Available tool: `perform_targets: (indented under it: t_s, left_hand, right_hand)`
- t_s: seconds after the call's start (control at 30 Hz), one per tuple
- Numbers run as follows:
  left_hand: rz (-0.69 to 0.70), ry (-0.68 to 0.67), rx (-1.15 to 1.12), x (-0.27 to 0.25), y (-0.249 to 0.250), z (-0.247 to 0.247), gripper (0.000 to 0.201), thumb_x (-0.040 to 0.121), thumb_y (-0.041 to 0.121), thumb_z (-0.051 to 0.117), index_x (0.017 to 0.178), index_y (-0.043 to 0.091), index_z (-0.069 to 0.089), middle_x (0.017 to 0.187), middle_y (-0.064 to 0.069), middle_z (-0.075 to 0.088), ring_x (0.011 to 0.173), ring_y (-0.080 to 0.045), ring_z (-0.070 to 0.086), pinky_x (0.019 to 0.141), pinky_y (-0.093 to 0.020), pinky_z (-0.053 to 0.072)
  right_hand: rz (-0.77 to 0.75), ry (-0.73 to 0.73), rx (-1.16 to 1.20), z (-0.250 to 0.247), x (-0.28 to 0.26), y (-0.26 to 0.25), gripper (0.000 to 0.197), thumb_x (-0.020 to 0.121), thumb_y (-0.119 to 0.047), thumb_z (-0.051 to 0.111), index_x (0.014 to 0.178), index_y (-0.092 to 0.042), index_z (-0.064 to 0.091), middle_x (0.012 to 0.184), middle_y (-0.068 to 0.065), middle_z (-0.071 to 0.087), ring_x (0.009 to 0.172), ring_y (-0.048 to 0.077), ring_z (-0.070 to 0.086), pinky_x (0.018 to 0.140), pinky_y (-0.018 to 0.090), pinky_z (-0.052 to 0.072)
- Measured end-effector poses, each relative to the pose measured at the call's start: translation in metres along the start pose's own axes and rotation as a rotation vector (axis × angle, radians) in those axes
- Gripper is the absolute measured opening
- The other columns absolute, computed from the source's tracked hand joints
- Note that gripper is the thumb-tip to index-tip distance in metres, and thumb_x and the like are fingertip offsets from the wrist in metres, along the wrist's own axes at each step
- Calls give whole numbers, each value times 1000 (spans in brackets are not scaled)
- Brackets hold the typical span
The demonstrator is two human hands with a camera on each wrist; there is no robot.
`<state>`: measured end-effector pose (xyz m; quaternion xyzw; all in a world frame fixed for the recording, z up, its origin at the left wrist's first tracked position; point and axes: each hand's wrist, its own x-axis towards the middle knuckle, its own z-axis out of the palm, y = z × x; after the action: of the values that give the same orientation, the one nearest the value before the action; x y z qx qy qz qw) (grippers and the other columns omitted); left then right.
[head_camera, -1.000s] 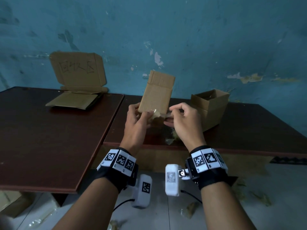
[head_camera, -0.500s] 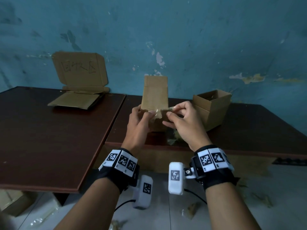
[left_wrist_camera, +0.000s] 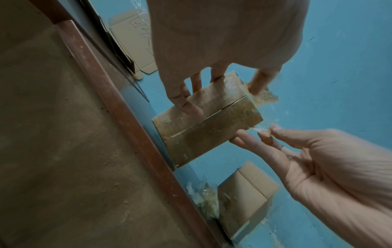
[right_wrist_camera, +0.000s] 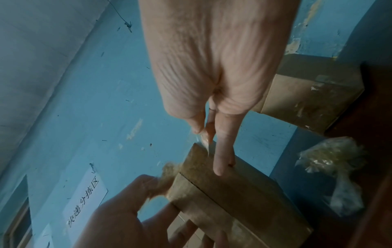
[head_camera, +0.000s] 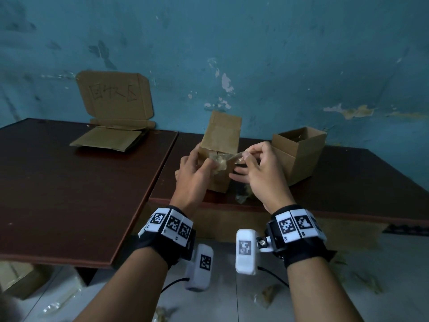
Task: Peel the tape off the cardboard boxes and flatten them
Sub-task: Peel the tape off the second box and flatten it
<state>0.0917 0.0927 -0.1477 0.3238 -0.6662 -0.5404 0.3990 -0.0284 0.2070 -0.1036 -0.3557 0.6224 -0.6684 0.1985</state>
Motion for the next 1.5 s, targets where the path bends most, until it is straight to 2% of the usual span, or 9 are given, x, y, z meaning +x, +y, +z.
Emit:
perform_targets:
  t_s: [0.13, 0.37, 0.6, 0.83, 1.07, 1.2, 1.33, 1.43, 1.5]
  left_hand:
    - [-14, 2, -7, 0, -2, 2, 64, 75, 65, 59, 138, 60, 54, 134, 11, 49, 134, -32, 50, 113, -60, 45]
    - [-12, 18, 27, 1, -4, 2, 62, 76, 65, 58, 137, 57, 56, 131, 10, 51, 131, -29, 55, 110, -60, 48]
    - [-8, 33, 46, 3, -6, 2, 67, 74, 66, 55, 140, 55, 52, 133, 6, 48, 132, -32, 52, 109, -60, 50]
    - [-13, 33, 64, 5, -8, 1, 71, 75, 67, 53, 144, 52, 48, 134, 3, 46, 132, -34, 51, 108, -59, 51]
    - [-4, 35, 50, 1, -6, 5, 62, 78, 65, 55, 137, 49, 55, 124, 10, 49, 127, -28, 55, 106, -57, 52]
    - [13, 22, 94, 1, -7, 4, 69, 77, 66, 51, 144, 51, 49, 127, 8, 48, 128, -30, 53, 107, -57, 52]
    - [16, 39, 122, -4, -2, 5, 77, 76, 69, 45, 150, 48, 45, 133, 3, 48, 132, -30, 48, 114, -57, 44]
    - [13, 41, 149, -9, 6, 4, 89, 72, 72, 40, 156, 45, 41, 138, 1, 48, 138, -29, 43, 120, -56, 35]
    - [14, 38, 158, -11, 9, 3, 94, 71, 73, 38, 160, 44, 36, 140, 0, 46, 140, -29, 41, 122, -56, 32]
  right_hand:
    - [-36, 10, -36, 0, -1, 1, 15, 110, -11, 53, 102, -23, 56, 109, 12, 64, 100, 28, 77, 78, 44, 67]
    - [30, -11, 98, -2, -2, -2, 9, 110, -5, 50, 108, -12, 55, 107, 17, 61, 105, 35, 74, 84, 45, 67]
    - [22, -64, 128, -4, -1, 0, 12, 109, -2, 50, 109, -10, 59, 98, 15, 62, 110, 39, 70, 92, 57, 62]
    - [-19, -217, 86, -7, -5, 0, 27, 104, 4, 56, 92, -16, 70, 94, 17, 58, 94, 22, 63, 97, 64, 58]
    - [-14, -256, 132, -7, -8, -6, 23, 101, 10, 55, 93, -4, 71, 87, 13, 64, 88, 19, 63, 103, 51, 58]
    - [-18, -267, 84, -10, -7, -3, 24, 100, 10, 56, 92, -5, 74, 87, 8, 69, 90, 22, 63, 99, 39, 58]
    - [-49, -309, 31, -11, -7, -1, 20, 100, 7, 59, 95, -5, 75, 97, 17, 70, 100, 24, 67, 100, 37, 58]
    - [-56, -334, 15, -11, -8, -1, 20, 101, 5, 59, 95, -6, 75, 100, 7, 74, 103, 22, 70, 98, 33, 58]
    - [-52, -340, 5, -10, -8, -1, 20, 101, 5, 59, 96, -6, 75, 103, 9, 75, 106, 20, 71, 99, 32, 58]
